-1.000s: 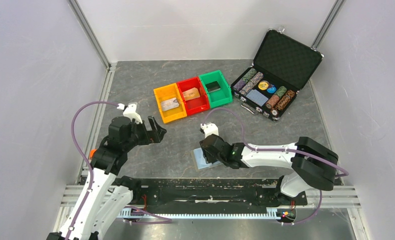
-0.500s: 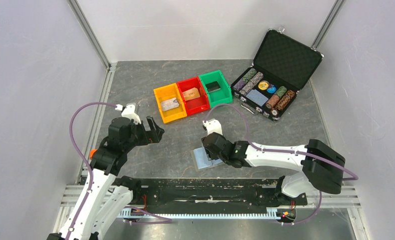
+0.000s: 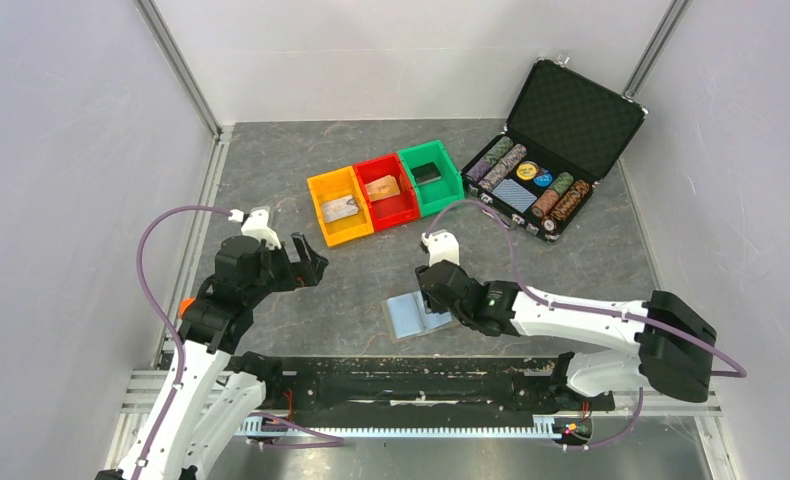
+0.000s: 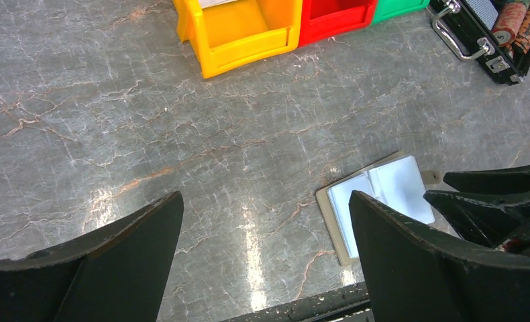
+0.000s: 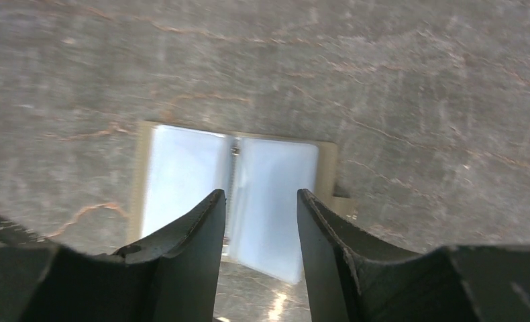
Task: Take the credit cards out of the card holder
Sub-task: Remove the credit card from the card holder.
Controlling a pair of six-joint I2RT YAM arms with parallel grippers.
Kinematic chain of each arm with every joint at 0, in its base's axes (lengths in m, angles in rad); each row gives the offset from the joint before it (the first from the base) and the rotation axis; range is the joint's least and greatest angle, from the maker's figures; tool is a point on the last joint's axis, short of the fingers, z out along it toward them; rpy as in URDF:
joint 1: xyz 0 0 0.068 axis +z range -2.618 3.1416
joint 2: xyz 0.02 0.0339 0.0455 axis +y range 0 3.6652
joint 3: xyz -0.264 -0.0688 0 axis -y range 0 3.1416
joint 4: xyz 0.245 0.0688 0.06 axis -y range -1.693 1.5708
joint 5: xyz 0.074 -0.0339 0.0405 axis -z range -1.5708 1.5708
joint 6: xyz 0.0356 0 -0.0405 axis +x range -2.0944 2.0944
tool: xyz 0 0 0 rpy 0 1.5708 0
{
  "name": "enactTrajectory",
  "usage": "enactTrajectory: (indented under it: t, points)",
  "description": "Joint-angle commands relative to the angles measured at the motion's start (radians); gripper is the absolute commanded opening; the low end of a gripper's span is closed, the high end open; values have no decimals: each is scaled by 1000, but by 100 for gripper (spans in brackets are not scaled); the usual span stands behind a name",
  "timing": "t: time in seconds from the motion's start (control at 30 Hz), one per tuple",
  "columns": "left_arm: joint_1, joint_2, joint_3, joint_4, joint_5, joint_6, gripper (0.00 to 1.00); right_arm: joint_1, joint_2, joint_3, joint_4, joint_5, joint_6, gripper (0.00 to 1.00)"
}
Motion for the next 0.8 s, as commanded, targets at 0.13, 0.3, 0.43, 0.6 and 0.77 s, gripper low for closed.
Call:
enactTrajectory:
  t: [0.13,0.3,0.43,0.6,0.77]
  points:
    - [-2,-14,5,27,0,2,100,87,79,67,115,-53,15,60]
    - [-2,-17,6,24,-4,3,100,123,184,122,115,-39,4,67]
    - [-2,-21,6,23,-9,2,100,139,244,142,118,-59,6,74]
    - [-1,-32,6,20,-20,2,100,140,298,145,101,-47,13,75]
    - [-2,-33,6,20,-21,2,100,140,315,136,106,-35,5,68]
